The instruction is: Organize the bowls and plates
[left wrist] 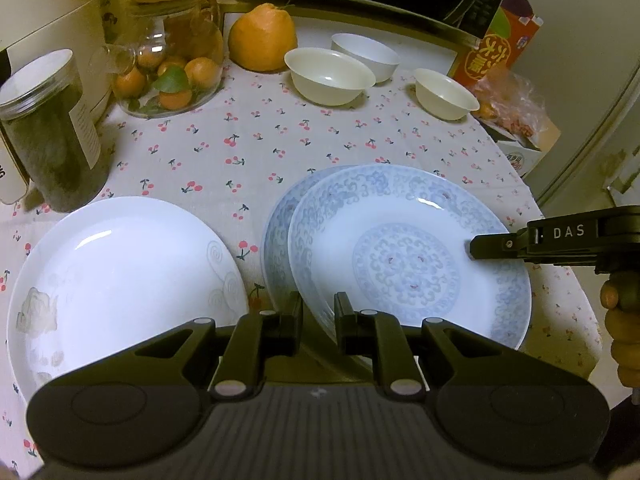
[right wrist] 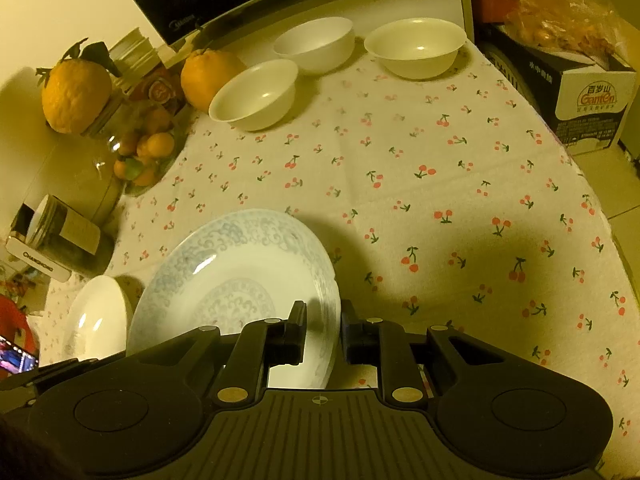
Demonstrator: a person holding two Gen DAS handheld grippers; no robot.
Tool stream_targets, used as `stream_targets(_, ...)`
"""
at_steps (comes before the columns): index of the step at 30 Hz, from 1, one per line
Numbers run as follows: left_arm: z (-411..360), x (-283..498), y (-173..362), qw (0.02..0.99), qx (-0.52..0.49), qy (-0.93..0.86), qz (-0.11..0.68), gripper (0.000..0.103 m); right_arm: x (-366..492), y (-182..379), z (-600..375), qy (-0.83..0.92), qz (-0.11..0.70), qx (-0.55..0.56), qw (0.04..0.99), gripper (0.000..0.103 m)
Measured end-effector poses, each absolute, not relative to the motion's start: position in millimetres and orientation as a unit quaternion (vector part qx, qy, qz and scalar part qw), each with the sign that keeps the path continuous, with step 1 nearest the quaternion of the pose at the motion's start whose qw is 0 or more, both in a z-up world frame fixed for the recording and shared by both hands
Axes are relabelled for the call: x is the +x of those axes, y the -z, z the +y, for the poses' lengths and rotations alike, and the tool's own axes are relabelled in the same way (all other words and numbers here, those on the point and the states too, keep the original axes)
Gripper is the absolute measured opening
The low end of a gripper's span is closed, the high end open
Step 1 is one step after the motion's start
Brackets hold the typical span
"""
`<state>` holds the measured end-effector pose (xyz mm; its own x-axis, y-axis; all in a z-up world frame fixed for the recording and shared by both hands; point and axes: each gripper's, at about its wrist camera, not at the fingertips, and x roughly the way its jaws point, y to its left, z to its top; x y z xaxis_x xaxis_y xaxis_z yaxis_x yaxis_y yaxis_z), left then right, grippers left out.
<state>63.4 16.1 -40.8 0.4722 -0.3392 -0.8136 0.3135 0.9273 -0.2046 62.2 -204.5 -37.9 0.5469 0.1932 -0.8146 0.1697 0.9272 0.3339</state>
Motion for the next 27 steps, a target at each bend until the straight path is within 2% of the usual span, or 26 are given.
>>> stream_targets(10, 18, 61, 34, 0.858, -0.022, 0.187, 0.477, 0.015, 64, 38, -206, -0.011, 0.482, 0.196, 0.854, 0.019)
stream_targets(13, 18, 59, 30, 0.863, -0.011, 0.18, 0.471, 0.023, 64, 38, -206, -0.016, 0.483, 0.201, 0.852, 0.02)
stream_targets(26, 23, 60, 27, 0.868, -0.013, 0.181, 0.463, 0.024, 65, 39, -204, -0.016, 0.488, 0.201, 0.849, 0.023)
stream_targets(27, 23, 61, 27, 0.868, -0.013, 0.18, 0.462, 0.026, 66, 39, -205, -0.016, 0.489, 0.202, 0.848, 0.027)
